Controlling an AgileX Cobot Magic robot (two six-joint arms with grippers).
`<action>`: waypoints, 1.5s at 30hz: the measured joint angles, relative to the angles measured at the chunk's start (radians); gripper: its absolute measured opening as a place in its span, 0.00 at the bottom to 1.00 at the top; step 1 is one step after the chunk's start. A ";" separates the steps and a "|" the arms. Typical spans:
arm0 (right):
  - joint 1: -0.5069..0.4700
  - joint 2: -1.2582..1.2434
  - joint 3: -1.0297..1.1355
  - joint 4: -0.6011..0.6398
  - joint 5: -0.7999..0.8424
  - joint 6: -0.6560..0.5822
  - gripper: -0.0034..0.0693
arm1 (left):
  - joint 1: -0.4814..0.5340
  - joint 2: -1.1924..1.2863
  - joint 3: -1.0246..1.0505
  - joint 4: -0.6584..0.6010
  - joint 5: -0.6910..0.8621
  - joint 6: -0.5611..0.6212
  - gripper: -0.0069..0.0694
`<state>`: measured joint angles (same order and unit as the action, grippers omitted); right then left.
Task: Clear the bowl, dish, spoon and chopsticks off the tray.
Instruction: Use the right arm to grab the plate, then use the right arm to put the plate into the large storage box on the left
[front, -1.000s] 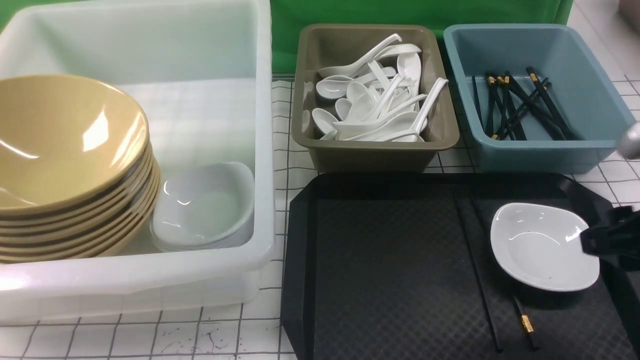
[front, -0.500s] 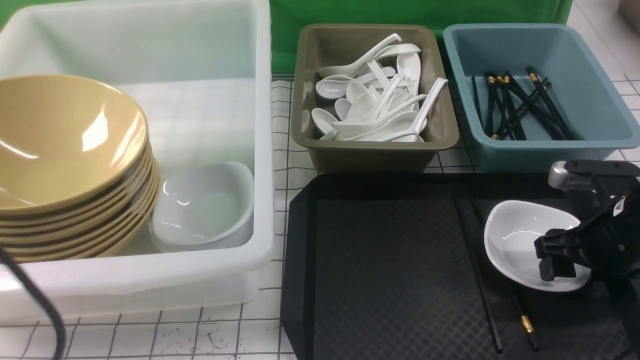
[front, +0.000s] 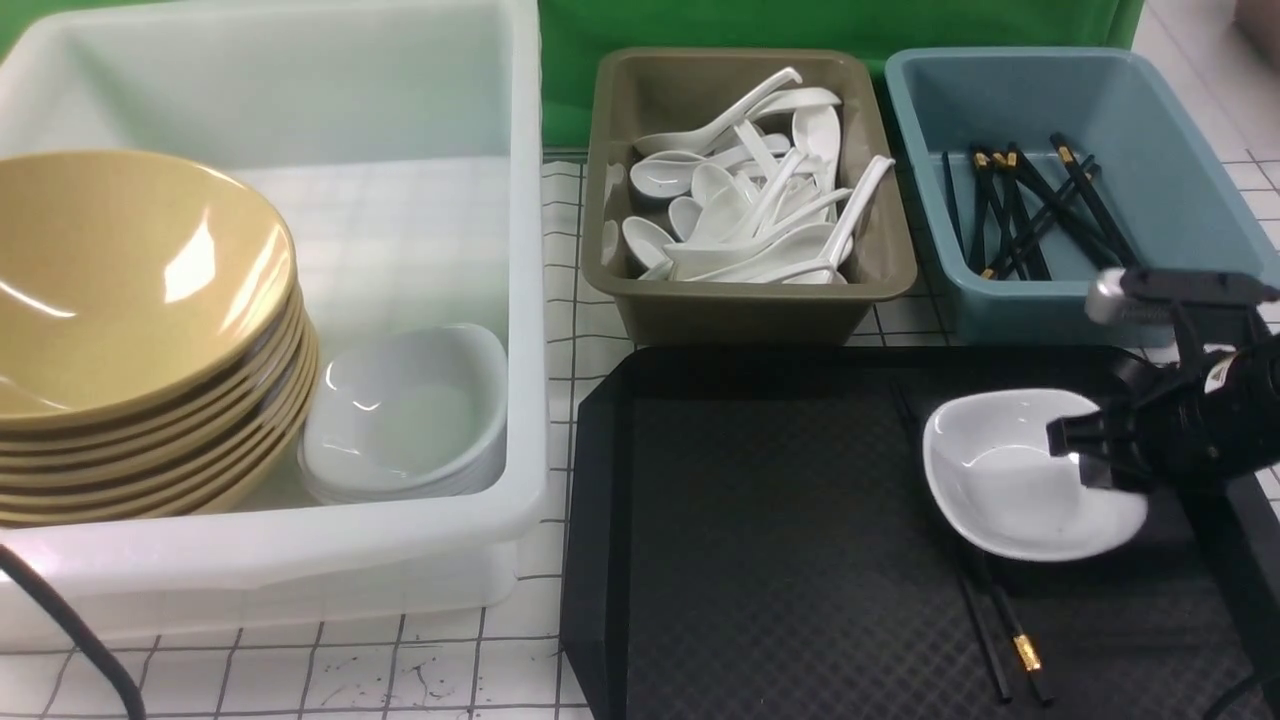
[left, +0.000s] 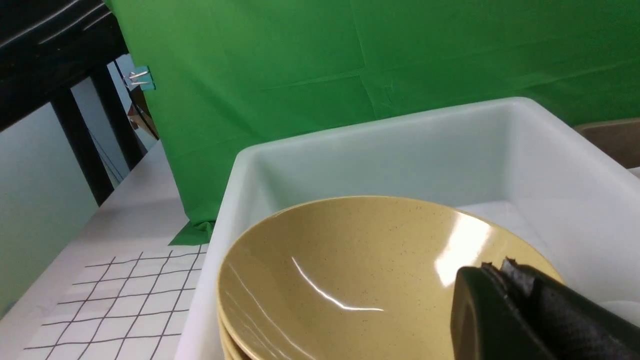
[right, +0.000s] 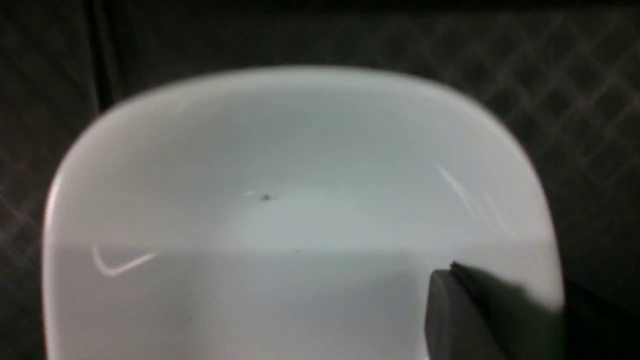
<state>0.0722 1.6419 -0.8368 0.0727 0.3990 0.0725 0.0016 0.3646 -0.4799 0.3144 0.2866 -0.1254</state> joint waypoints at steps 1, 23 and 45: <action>0.000 -0.018 -0.014 0.007 0.030 -0.018 0.29 | 0.000 0.000 0.004 0.009 -0.006 -0.005 0.08; 0.598 0.285 -0.953 0.167 0.303 -0.054 0.15 | 0.000 0.000 0.051 0.047 -0.099 -0.020 0.08; 0.602 0.359 -1.197 -0.284 0.821 -0.002 0.62 | 0.000 0.000 0.052 0.044 -0.081 -0.073 0.08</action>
<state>0.6741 2.0010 -2.0343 -0.2109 1.2205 0.0702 0.0016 0.3646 -0.4276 0.3588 0.2054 -0.1985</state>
